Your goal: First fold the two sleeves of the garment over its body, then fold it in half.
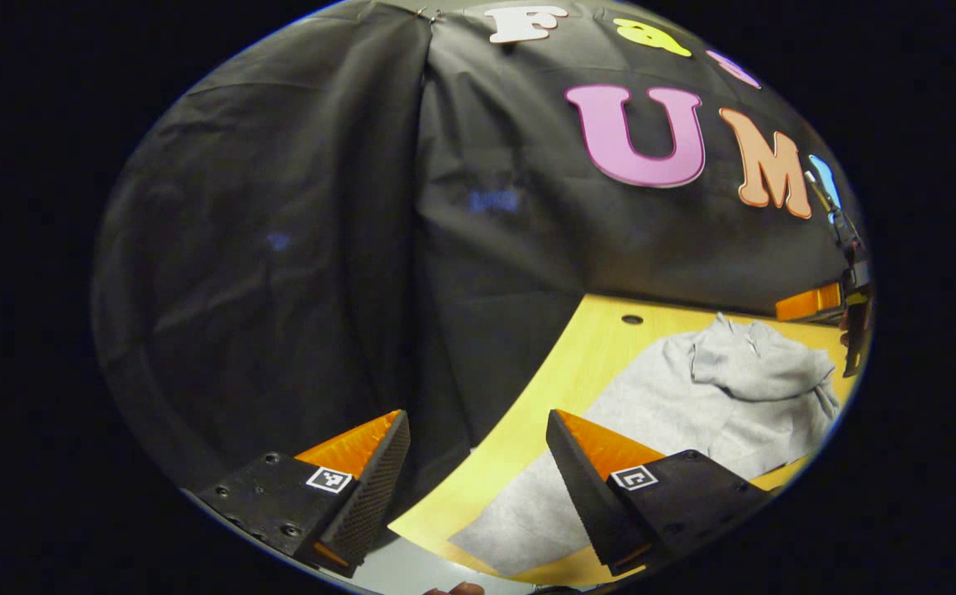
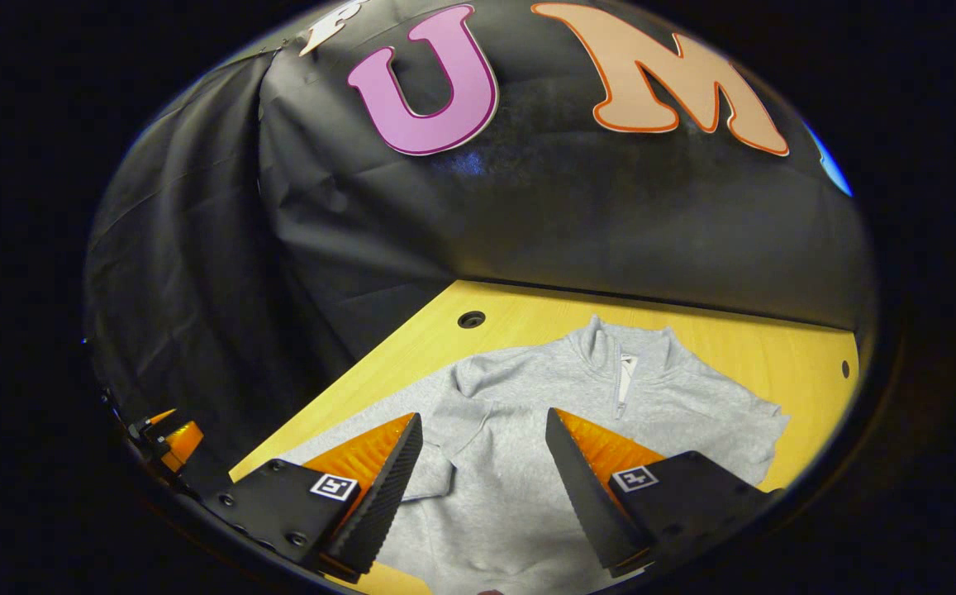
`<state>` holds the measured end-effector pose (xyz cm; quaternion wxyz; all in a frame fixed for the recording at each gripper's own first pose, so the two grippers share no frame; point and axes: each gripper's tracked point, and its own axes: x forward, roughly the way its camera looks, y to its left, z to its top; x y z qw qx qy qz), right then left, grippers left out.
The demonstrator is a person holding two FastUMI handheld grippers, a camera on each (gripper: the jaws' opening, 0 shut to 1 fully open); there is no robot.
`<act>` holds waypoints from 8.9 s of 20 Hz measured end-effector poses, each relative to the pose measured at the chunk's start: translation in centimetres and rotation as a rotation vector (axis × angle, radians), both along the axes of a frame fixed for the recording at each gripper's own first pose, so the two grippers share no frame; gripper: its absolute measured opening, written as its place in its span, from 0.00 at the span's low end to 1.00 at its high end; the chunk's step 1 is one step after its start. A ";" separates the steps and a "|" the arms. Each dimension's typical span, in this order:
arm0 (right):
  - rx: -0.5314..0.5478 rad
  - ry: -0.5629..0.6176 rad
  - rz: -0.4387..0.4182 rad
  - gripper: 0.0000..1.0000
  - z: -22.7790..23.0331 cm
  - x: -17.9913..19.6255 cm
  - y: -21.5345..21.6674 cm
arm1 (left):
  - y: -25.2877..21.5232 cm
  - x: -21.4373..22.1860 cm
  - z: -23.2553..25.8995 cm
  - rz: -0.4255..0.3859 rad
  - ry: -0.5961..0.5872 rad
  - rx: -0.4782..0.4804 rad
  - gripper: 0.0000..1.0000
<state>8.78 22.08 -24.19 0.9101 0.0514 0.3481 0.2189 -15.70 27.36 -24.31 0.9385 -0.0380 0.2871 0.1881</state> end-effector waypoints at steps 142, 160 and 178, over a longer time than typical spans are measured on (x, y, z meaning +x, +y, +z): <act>-0.364 0.131 -0.305 0.97 -7.0 -19.1 -28.5 | -26.9 6.7 -6.3 -0.487 0.281 -0.203 0.99; -0.318 0.327 -0.363 0.94 -11.9 -22.1 -28.4 | -28.4 5.3 -10.2 -0.462 0.344 -0.260 0.92; -0.207 0.422 -0.389 0.03 -11.3 -21.7 -26.1 | -30.2 4.7 -9.4 -0.499 0.394 -0.353 0.00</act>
